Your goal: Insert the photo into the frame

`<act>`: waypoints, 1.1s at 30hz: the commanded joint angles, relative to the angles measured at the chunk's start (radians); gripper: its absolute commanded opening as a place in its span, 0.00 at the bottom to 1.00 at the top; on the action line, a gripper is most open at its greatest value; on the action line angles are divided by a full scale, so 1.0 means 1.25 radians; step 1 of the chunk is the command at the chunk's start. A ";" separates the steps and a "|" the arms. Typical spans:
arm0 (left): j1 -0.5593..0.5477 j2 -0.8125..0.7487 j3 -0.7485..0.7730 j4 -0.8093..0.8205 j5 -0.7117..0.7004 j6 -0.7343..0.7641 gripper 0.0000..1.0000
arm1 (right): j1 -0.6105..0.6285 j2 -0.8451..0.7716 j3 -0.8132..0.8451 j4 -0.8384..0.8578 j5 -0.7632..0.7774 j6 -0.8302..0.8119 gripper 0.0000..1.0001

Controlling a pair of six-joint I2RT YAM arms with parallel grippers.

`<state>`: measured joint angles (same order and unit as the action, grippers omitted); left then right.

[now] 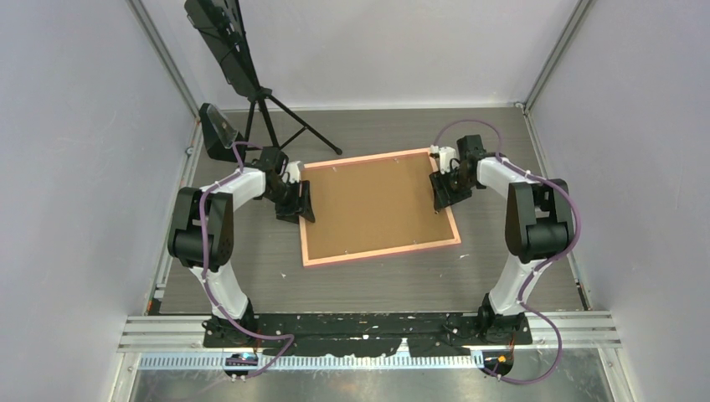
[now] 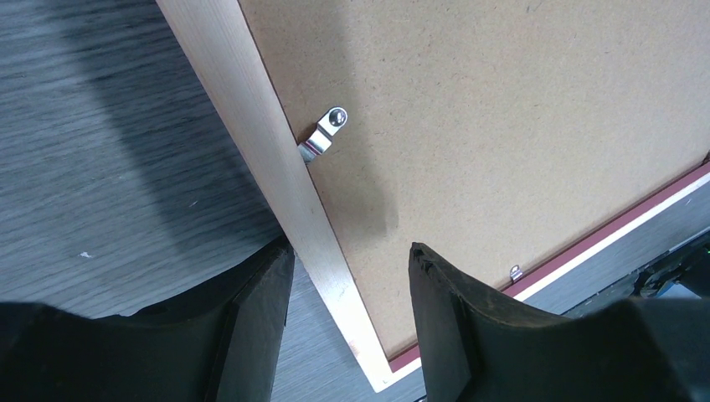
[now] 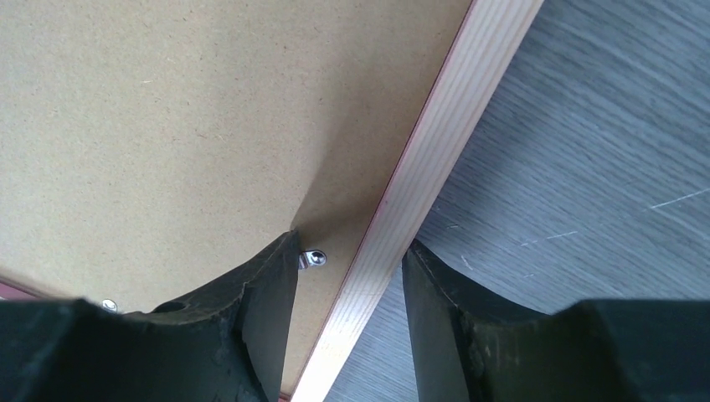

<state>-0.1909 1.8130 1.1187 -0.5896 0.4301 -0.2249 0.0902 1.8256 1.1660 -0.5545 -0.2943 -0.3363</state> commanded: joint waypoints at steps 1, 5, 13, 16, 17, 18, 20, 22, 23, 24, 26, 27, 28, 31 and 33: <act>-0.012 0.040 -0.003 0.030 0.019 0.016 0.56 | 0.024 0.037 0.014 -0.061 -0.026 -0.085 0.53; -0.012 0.039 -0.002 0.029 0.018 0.017 0.56 | 0.030 0.041 0.026 -0.083 -0.016 -0.132 0.54; -0.012 0.041 -0.001 0.028 0.019 0.018 0.56 | 0.047 0.047 0.059 -0.145 0.036 -0.226 0.56; -0.012 0.039 -0.002 0.027 0.017 0.018 0.56 | 0.051 0.047 0.066 -0.159 0.053 -0.253 0.57; -0.012 0.039 -0.001 0.027 0.017 0.018 0.56 | 0.052 0.046 0.071 -0.164 0.063 -0.263 0.57; -0.012 0.038 -0.002 0.027 0.017 0.018 0.56 | 0.052 0.045 0.073 -0.165 0.069 -0.268 0.57; -0.012 0.038 -0.001 0.027 0.017 0.018 0.56 | 0.052 0.043 0.077 -0.168 0.085 -0.281 0.57; -0.012 0.038 -0.001 0.027 0.016 0.018 0.56 | 0.052 0.038 0.079 -0.170 0.097 -0.290 0.57; -0.012 0.039 -0.002 0.027 0.017 0.018 0.56 | 0.051 0.036 0.078 -0.171 0.100 -0.292 0.57; -0.012 0.039 -0.002 0.026 0.017 0.018 0.56 | 0.051 0.033 0.078 -0.171 0.100 -0.293 0.56; -0.012 0.040 -0.002 0.026 0.018 0.018 0.56 | 0.052 0.029 0.077 -0.173 0.100 -0.295 0.55; -0.012 0.040 -0.001 0.026 0.018 0.018 0.56 | 0.053 0.028 0.074 -0.173 0.099 -0.295 0.55; -0.012 0.039 -0.002 0.026 0.017 0.018 0.56 | 0.052 0.025 0.073 -0.173 0.099 -0.296 0.54; -0.012 0.040 -0.001 0.026 0.019 0.018 0.56 | 0.052 0.022 0.069 -0.173 0.100 -0.298 0.52; -0.012 0.040 0.000 0.026 0.018 0.018 0.56 | 0.051 0.022 0.069 -0.173 0.101 -0.299 0.50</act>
<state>-0.1909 1.8168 1.1240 -0.5961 0.4301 -0.2245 0.1490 1.8591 1.2549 -0.7136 -0.2016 -0.6762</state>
